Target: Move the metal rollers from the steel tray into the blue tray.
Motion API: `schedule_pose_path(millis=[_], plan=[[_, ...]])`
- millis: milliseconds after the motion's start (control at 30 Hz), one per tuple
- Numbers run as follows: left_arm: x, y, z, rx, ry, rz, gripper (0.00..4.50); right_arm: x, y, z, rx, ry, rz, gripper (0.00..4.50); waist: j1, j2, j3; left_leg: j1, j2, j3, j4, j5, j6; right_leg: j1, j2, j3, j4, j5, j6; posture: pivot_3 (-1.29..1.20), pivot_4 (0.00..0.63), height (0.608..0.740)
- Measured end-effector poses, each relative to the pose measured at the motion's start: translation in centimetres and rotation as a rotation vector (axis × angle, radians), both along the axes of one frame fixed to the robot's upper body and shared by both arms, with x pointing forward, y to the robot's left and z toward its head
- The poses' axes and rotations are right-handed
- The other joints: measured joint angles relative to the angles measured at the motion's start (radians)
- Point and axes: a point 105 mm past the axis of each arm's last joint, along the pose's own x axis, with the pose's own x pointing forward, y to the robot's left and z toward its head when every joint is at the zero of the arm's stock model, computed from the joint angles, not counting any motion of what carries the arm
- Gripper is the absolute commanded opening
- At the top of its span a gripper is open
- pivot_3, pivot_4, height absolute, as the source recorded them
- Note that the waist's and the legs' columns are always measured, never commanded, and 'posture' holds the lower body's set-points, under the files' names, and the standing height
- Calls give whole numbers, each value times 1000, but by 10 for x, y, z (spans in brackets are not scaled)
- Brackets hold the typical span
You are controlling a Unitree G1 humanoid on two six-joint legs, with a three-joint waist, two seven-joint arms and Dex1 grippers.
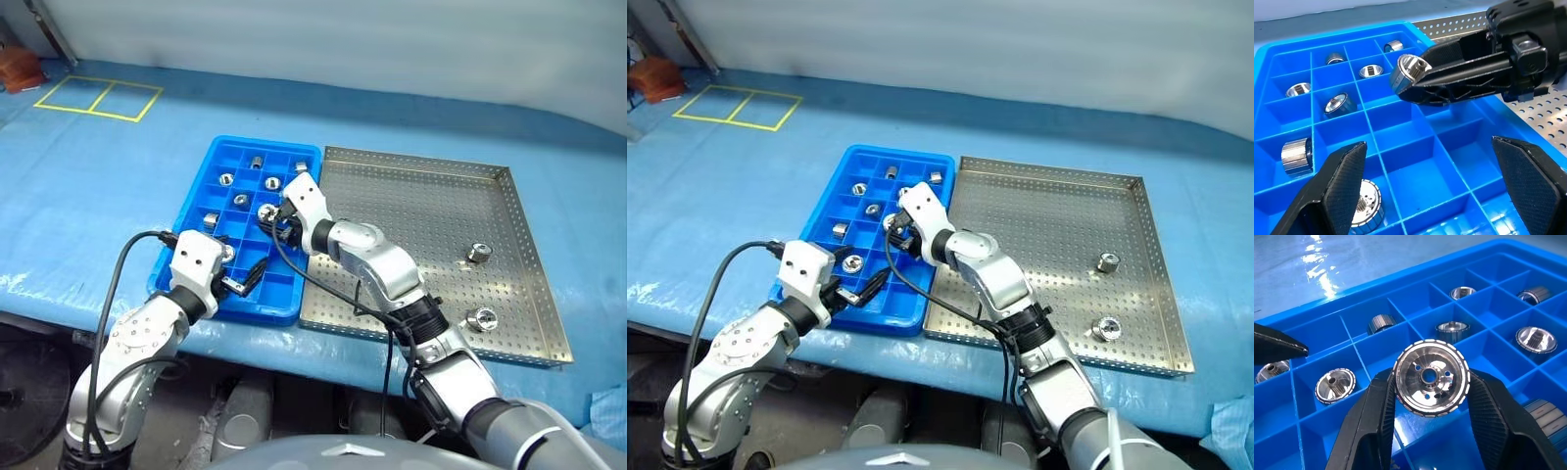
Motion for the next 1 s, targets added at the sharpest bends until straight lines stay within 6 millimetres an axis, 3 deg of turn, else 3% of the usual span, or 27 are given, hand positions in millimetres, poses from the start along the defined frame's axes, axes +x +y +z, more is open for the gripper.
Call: schedule_pose_path(millis=[67,300,467,567,800,1000], plan=[[0,0,0,1,1,2,4460,0,1,-3,-1,13,6,1795,2,0,0,0,0,0,0,0,0,0,0,0,0,0,0,389,150,740],[-1,-4,-1,0,5,-13,4460,3,1,-1,31,37,7,4057,4,0,0,0,0,-1,0,1,-2,0,0,-1,1,-1,1,353,150,740],[4,-17,5,-9,-18,-72,4460,6,-14,17,42,-58,-63,4057,5,0,0,0,0,-1,0,2,-3,0,0,-1,1,-1,1,304,150,740],[8,-32,10,-34,-35,-136,4460,3,-36,25,5,-129,-138,4057,5,0,0,0,-1,-1,0,2,-3,1,-1,-1,0,-1,1,262,150,740],[21,-77,15,-78,-48,-304,4460,-18,-116,-6,-186,-59,-394,4057,-20,0,0,-1,-1,0,0,2,-4,1,-2,0,-2,0,2,155,150,740],[23,-98,18,-91,-59,-413,4460,-33,-155,-12,-239,-16,-593,4057,-74,0,0,-1,0,0,0,2,-3,1,-1,0,-2,0,2,89,150,740]])
